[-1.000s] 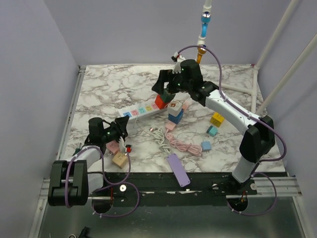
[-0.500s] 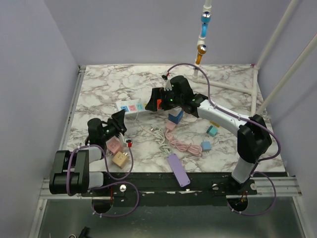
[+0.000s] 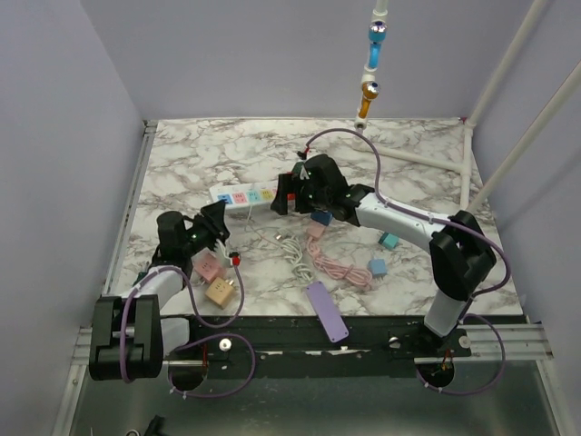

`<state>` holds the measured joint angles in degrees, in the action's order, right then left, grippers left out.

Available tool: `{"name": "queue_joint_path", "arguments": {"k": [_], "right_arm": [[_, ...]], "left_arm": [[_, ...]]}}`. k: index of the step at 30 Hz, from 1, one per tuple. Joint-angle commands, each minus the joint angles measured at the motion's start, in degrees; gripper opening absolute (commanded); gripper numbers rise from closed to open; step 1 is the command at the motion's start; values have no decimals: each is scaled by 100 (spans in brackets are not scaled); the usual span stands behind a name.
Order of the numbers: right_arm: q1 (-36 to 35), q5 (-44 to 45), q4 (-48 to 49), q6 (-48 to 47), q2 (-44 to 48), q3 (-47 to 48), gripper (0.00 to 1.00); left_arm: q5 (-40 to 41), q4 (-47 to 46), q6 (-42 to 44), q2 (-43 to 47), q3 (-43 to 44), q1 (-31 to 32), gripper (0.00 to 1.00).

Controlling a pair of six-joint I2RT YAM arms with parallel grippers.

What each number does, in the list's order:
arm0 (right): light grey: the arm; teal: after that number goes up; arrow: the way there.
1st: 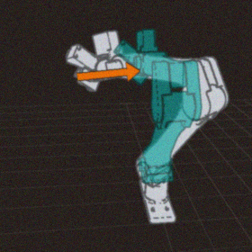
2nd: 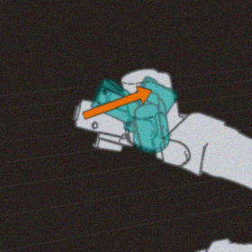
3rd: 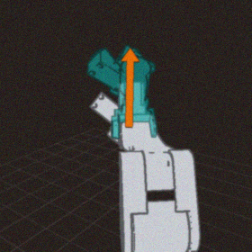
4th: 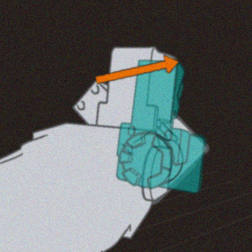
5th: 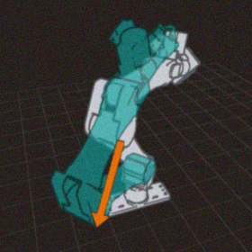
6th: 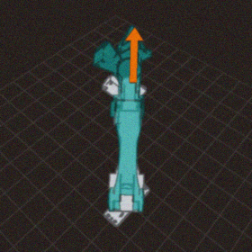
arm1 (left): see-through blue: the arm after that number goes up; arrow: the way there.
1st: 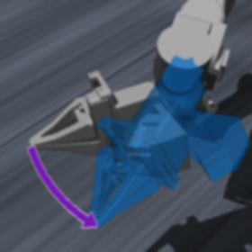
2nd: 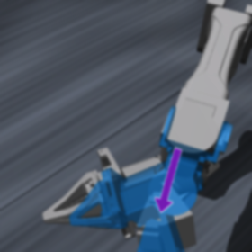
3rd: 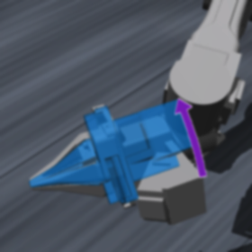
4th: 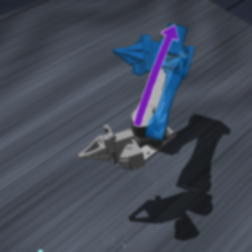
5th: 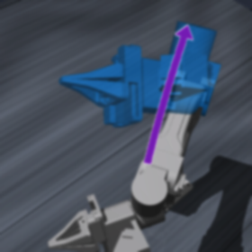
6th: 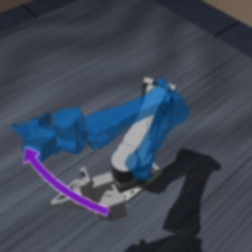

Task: Pull the plug off the socket
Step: Remove the plug from the socket.

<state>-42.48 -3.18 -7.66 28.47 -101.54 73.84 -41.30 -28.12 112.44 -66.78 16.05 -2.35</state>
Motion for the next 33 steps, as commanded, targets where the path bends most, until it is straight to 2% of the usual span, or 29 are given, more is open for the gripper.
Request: {"name": "queue_joint_path", "arguments": {"k": [1, 3, 4, 11, 14, 15, 19, 22, 24, 28, 33], "right_arm": [[187, 1062, -500, -33, 183, -419, 100], [190, 1022, -463, 4, 260, -482, 100], [187, 1003, -431, 35, 294, -513, 100], [187, 756, -237, 165, 406, -624, 100], [192, 790, -227, 189, 445, -639, 100], [190, 795, -227, 191, 464, -647, 100], [198, 981, -183, 259, 586, -766, 100], [255, 1044, -68, 349, 745, -921, 100], [267, 938, 126, 408, 879, -1059, 100], [270, 448, 689, 588, 1160, -1413, 100], [258, -347, 1627, 791, 1700, -1931, 100]], "left_arm": [[453, 577, -121, 281, 368, -125, 40], [472, 1206, -161, 456, 469, -129, 87], [473, 1555, -160, 560, 544, -134, 98], [342, 3884, -827, 910, 1634, -134, 99], [348, 5518, -1155, 652, 2711, -134, 98], [330, 5777, -1279, 555, 2970, -130, 99], [-13, 5965, -2113, 472, 3616, -89, 99], [-21, 6125, -3174, 264, 4247, 300, 99], [12, 6409, -4176, -132, 4857, 668, 99], [-215, 7308, -5587, -1106, 6032, 1199, 98], [-481, 7417, -6583, -2157, 6850, 1561, 98]]}}
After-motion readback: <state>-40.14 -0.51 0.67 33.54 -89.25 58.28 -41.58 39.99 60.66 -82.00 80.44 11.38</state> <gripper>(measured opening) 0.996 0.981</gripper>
